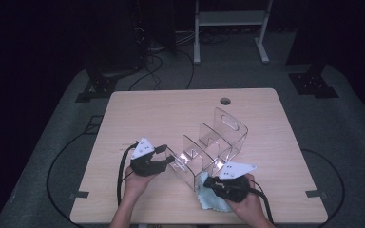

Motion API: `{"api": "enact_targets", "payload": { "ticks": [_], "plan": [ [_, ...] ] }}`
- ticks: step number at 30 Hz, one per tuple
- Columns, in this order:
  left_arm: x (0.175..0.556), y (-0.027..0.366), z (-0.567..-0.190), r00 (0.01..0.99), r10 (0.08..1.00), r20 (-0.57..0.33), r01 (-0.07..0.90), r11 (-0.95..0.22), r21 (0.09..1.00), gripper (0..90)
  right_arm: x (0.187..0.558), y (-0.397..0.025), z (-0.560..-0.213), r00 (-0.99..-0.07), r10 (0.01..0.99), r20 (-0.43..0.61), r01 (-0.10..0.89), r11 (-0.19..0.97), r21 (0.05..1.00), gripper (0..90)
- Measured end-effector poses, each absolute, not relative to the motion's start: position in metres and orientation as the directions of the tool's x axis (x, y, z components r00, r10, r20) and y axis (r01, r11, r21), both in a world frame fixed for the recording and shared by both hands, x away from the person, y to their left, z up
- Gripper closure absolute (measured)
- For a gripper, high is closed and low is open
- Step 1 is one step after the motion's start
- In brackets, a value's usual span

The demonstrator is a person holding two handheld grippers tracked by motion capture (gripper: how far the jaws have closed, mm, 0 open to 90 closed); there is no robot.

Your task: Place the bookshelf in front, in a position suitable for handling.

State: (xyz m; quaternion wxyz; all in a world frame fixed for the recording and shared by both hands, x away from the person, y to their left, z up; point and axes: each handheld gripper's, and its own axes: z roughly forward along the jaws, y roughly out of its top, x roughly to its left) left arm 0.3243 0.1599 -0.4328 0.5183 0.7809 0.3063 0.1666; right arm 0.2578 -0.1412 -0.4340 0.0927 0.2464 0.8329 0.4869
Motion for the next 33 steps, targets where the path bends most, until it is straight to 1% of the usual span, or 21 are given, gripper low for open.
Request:
{"api": "enact_targets", "payload": {
  "ticks": [5,7,13,15,20,22,25,28,31,33],
  "plan": [
    [0.324,0.159,-0.433,0.759,0.649,-0.051,0.302,-0.281,0.911,46.4,0.264,-0.158,-0.432,-0.828,0.551,0.107,0.351,0.359,0.865,83.8],
    [0.324,0.159,-0.433,0.757,0.651,-0.052,0.303,-0.28,0.911,46.4,0.262,-0.154,-0.432,-0.832,0.544,0.112,0.351,0.359,0.865,83.9],
    [0.324,0.159,-0.433,0.759,0.65,-0.049,0.302,-0.284,0.91,46.4,0.247,-0.127,-0.431,-0.88,0.463,0.102,0.31,0.4,0.862,83.8],
    [0.324,0.159,-0.433,0.758,0.65,-0.051,0.303,-0.281,0.911,46.4,0.249,-0.129,-0.431,-0.882,0.462,0.095,0.305,0.405,0.862,83.8],
    [0.324,0.158,-0.433,0.757,0.651,-0.055,0.304,-0.278,0.911,46.5,0.258,-0.148,-0.427,-0.849,0.515,0.117,0.337,0.358,0.87,83.8],
    [0.324,0.157,-0.433,0.754,0.654,-0.053,0.306,-0.278,0.911,46.4,0.256,-0.145,-0.427,-0.848,0.517,0.114,0.335,0.359,0.871,83.8],
    [0.324,0.157,-0.433,0.753,0.655,-0.054,0.304,-0.274,0.912,46.5,0.249,-0.133,-0.424,-0.871,0.477,0.115,0.317,0.367,0.875,83.7],
    [0.324,0.158,-0.433,0.756,0.652,-0.053,0.305,-0.279,0.911,46.5,0.245,-0.128,-0.419,-0.885,0.46,0.078,0.28,0.39,0.877,83.8],
    [0.323,0.158,-0.433,0.757,0.652,-0.052,0.303,-0.279,0.911,46.5,0.251,-0.138,-0.417,-0.872,0.482,0.087,0.292,0.369,0.883,83.8],
    [0.323,0.157,-0.433,0.755,0.653,-0.058,0.307,-0.274,0.912,46.4,0.257,-0.149,-0.417,-0.851,0.517,0.094,0.31,0.349,0.884,83.8]
  ]
}}
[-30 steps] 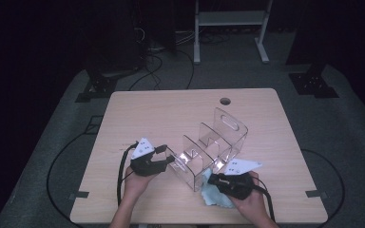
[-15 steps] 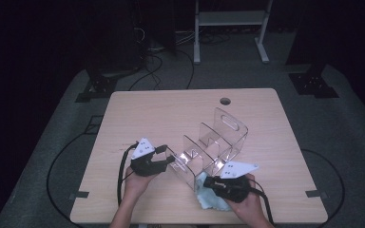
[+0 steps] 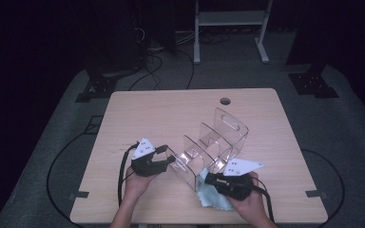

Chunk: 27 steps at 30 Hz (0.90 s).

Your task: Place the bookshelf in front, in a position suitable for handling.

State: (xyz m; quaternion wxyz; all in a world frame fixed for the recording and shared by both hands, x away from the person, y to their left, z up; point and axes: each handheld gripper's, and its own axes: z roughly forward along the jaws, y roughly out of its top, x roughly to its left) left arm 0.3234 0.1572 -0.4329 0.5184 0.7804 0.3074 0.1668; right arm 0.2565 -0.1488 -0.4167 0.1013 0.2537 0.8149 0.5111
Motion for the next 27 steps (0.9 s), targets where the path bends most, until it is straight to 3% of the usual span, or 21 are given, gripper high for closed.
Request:
{"api": "enact_targets", "payload": {
  "ticks": [10,18,27],
  "plan": [
    [0.323,0.156,-0.433,0.76,0.648,-0.043,0.298,-0.288,0.91,46.4,0.253,-0.141,-0.414,-0.866,0.49,0.101,0.305,0.357,0.883,83.7],
    [0.324,0.156,-0.433,0.765,0.643,-0.041,0.292,-0.289,0.912,46.5,0.273,-0.182,-0.42,-0.787,0.602,0.135,0.374,0.291,0.881,83.7],
    [0.324,0.16,-0.432,0.762,0.646,-0.048,0.3,-0.286,0.91,46.5,0.264,-0.158,-0.422,-0.84,0.523,0.142,0.352,0.327,0.877,83.7]
  ]
}}
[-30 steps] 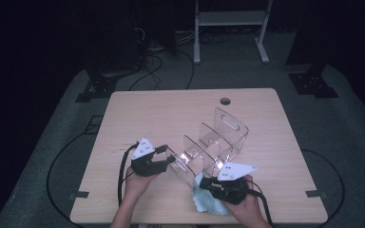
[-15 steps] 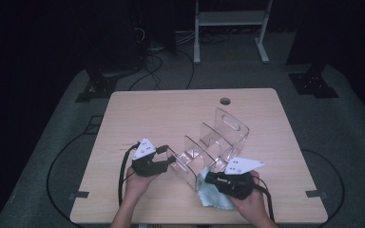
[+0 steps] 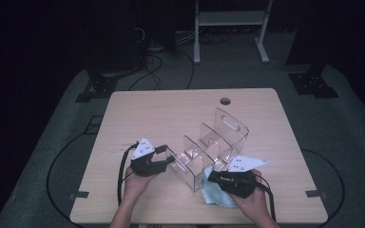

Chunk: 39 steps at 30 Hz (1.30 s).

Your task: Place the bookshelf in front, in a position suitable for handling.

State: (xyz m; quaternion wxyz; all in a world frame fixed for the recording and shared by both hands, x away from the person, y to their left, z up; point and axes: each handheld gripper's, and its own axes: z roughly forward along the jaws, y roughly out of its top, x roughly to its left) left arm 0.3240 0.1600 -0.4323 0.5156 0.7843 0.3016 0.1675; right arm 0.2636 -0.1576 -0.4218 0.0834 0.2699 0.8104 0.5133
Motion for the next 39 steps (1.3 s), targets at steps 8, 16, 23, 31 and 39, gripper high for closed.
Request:
{"api": "enact_targets", "payload": {
  "ticks": [8,16,23,31,39],
  "plan": [
    [0.324,0.159,-0.432,0.763,0.645,-0.045,0.299,-0.291,0.909,46.5,0.275,-0.179,-0.425,-0.785,0.599,0.161,0.396,0.285,0.873,83.7],
    [0.324,0.16,-0.432,0.755,0.654,-0.049,0.306,-0.285,0.908,46.4,0.266,-0.157,-0.425,-0.836,0.533,0.132,0.357,0.344,0.869,83.7],
    [0.324,0.159,-0.432,0.753,0.656,-0.047,0.307,-0.287,0.908,46.2,0.279,-0.183,-0.429,-0.774,0.615,0.149,0.4,0.294,0.868,83.7],
    [0.323,0.159,-0.431,0.739,0.673,-0.042,0.315,-0.29,0.904,45.6,0.273,-0.162,-0.434,-0.817,0.555,0.159,0.394,0.335,0.856,83.7],
    [0.323,0.16,-0.43,0.754,0.657,-0.028,0.303,-0.309,0.901,46.1,0.284,-0.182,-0.437,-0.767,0.606,0.21,0.445,0.268,0.854,83.7]
  ]
}}
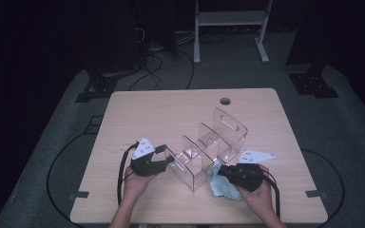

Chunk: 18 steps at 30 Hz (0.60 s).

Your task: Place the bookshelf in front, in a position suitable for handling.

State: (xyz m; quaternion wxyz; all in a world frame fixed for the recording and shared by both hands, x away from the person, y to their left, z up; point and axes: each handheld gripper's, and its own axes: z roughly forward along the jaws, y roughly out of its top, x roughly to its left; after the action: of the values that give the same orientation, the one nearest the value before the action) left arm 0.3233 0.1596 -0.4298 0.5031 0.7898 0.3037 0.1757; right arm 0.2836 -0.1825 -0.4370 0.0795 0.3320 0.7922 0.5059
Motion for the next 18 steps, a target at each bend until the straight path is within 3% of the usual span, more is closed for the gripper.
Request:
{"api": "enact_targets", "payload": {
  "ticks": [4,12,18],
  "plan": [
    [0.323,0.162,-0.429,0.76,0.649,-0.038,0.308,-0.307,0.901,46.2,0.286,-0.186,-0.435,-0.752,0.635,0.178,0.439,0.28,0.854,83.7],
    [0.323,0.162,-0.43,0.758,0.651,-0.041,0.308,-0.302,0.902,46.2,0.3,-0.223,-0.426,-0.635,0.753,0.174,0.454,0.181,0.872,83.7],
    [0.323,0.161,-0.43,0.758,0.651,-0.04,0.305,-0.3,0.904,46.2,0.309,-0.223,-0.437,-0.615,0.774,0.153,0.464,0.199,0.863,83.7]
  ]
}}
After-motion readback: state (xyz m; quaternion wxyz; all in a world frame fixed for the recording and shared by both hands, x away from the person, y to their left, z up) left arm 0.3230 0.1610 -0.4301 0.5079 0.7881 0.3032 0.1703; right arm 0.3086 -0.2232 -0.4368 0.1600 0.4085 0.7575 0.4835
